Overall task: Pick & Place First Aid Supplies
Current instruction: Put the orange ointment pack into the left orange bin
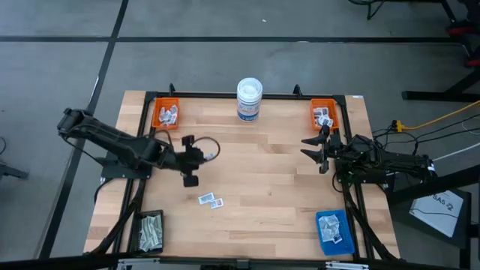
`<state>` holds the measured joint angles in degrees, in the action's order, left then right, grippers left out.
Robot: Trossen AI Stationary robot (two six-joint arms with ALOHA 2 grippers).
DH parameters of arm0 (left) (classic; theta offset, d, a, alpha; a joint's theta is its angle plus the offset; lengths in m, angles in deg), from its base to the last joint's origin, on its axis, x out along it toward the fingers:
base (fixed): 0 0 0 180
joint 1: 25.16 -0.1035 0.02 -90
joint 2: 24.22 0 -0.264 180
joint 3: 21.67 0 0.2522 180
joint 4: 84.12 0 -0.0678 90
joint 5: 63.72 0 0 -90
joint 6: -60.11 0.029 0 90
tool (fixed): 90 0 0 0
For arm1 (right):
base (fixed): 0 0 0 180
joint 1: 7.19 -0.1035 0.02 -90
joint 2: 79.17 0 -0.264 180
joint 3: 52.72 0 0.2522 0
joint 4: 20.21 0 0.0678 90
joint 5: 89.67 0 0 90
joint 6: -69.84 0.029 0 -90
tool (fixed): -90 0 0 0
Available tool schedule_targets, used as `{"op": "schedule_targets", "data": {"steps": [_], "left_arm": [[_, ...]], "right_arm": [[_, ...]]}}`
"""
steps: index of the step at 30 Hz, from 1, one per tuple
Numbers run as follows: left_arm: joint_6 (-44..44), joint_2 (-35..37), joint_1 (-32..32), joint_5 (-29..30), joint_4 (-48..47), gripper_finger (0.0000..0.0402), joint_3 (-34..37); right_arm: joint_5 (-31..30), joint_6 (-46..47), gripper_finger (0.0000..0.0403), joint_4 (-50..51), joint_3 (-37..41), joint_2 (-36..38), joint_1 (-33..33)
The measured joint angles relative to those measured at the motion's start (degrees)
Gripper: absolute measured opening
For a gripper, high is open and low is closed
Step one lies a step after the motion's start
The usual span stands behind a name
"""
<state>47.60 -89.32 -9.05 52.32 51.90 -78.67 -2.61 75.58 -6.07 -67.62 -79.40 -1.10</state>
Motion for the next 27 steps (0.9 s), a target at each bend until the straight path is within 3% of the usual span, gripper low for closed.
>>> {"op": "schedule_targets", "data": {"steps": [5, 14, 27], "left_arm": [[3.1, 2.6, -6.9, 4.1, -0.1, 0.0001, 0.0], [-2.8, 6.9, -21.8, 10.3, -0.5, 0.0001, -0.1], [-6.7, 7.8, -40.8, 10.5, -11.9, 0.0002, -0.1]], "right_arm": [[0.0, 0.0, 0.0191, 0.0, 0.0, 0.0, 0.0], [0.0, 0.0, 0.0191, 0.0, 0.0, 0.0, 0.0], [0.0, 0.0, 0.0191, 0.0, 0.0, 0.0, 0.0]]}}
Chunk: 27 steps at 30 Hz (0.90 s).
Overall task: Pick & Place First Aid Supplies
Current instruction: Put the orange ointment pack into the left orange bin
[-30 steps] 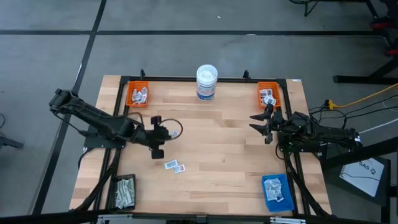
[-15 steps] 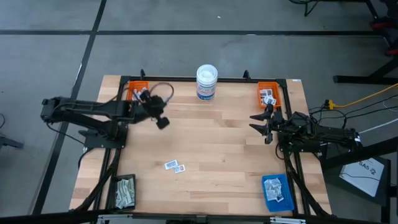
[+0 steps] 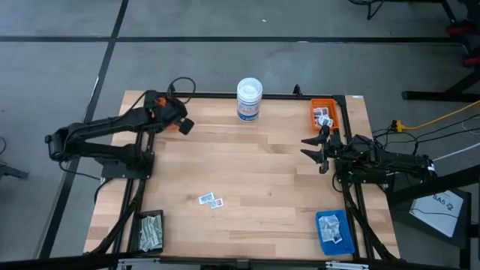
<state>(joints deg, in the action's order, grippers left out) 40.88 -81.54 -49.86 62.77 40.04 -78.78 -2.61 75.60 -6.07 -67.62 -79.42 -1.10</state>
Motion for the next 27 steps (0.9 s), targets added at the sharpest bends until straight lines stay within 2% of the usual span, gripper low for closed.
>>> {"op": "schedule_targets", "data": {"steps": [10, 13, 19, 27], "left_arm": [[0.3, -0.7, -8.5, -4.6, -2.8, 0.0001, 0.0], [0.6, -1.5, -10.3, -4.8, -2.7, 0.0002, 0.7], [1.9, -4.3, -13.0, -8.9, -2.6, 0.0001, 1.9], [1.5, -6.6, -16.2, -9.2, -2.7, 0.0001, 4.6]], "right_arm": [[0.0, 0.0, 0.0191, 0.0, 0.0, 0.0, 0.0], [0.0, 0.0, 0.0191, 0.0, 0.0, 0.0, 0.0], [0.0, 0.0, 0.0191, 0.0, 0.0, 0.0, 0.0], [0.0, 0.0, 0.0191, 0.0, 0.0, 0.0, 0.0]]}}
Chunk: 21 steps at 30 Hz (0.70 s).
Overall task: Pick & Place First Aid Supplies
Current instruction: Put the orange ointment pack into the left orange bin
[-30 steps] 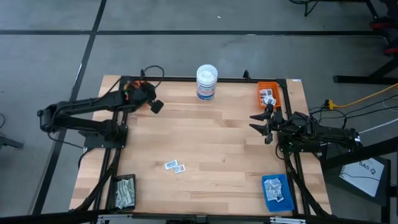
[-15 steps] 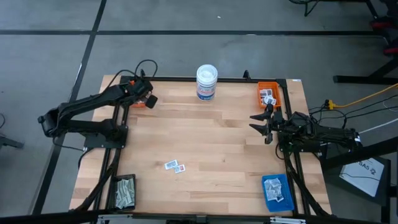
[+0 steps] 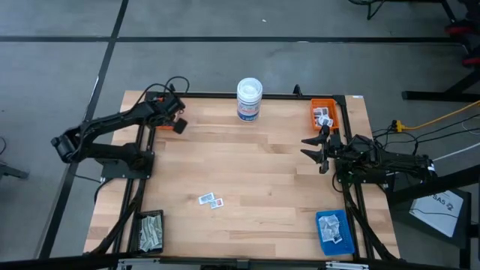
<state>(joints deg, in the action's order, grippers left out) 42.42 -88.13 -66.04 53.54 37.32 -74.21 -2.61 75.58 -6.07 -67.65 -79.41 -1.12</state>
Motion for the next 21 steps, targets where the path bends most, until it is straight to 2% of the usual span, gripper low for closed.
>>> {"op": "schedule_targets", "data": {"steps": [11, 15, 21], "left_arm": [[0.5, 0.0, -3.0, 6.0, 0.4, 0.0021, 1.9], [1.0, 0.0, -2.9, 5.8, 1.1, 0.004, 1.9], [2.4, 0.0, -2.9, 1.5, 2.0, 0.0083, 1.9]], "right_arm": [[0.0, 0.0, 0.0191, 0.0, 0.0, 0.0, 0.0], [0.0, 0.0, 0.0191, 0.0, 0.0, 0.0, 0.0], [0.0, 0.0, 0.0191, 0.0, 0.0, 0.0, 0.0]]}}
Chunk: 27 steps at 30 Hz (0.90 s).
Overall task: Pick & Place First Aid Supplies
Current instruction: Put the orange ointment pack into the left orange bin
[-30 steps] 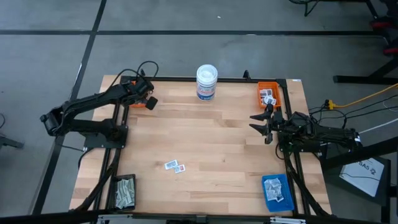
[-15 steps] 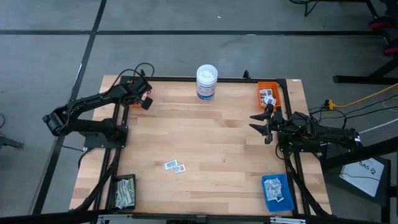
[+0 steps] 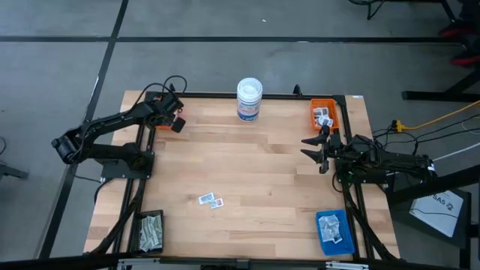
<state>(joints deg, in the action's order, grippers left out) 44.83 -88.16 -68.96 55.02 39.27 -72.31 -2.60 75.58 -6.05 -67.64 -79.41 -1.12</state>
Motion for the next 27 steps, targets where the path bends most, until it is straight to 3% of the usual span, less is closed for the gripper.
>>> {"op": "schedule_targets", "data": {"steps": [9, 19, 27], "left_arm": [[4.0, 1.0, 3.8, -0.3, 7.8, 0.0138, 0.1], [11.8, 2.5, 14.2, -9.3, 24.5, 0.0125, 0.1], [13.5, 2.5, 25.3, -9.5, 27.5, 0.0112, 0.1]], "right_arm": [[0.0, 0.0, 0.0191, 0.0, 0.0, 0.0, 0.0], [0.0, 0.0, 0.0191, 0.0, 0.0, 0.0, 0.0], [0.0, 0.0, 0.0191, 0.0, 0.0, 0.0, 0.0]]}}
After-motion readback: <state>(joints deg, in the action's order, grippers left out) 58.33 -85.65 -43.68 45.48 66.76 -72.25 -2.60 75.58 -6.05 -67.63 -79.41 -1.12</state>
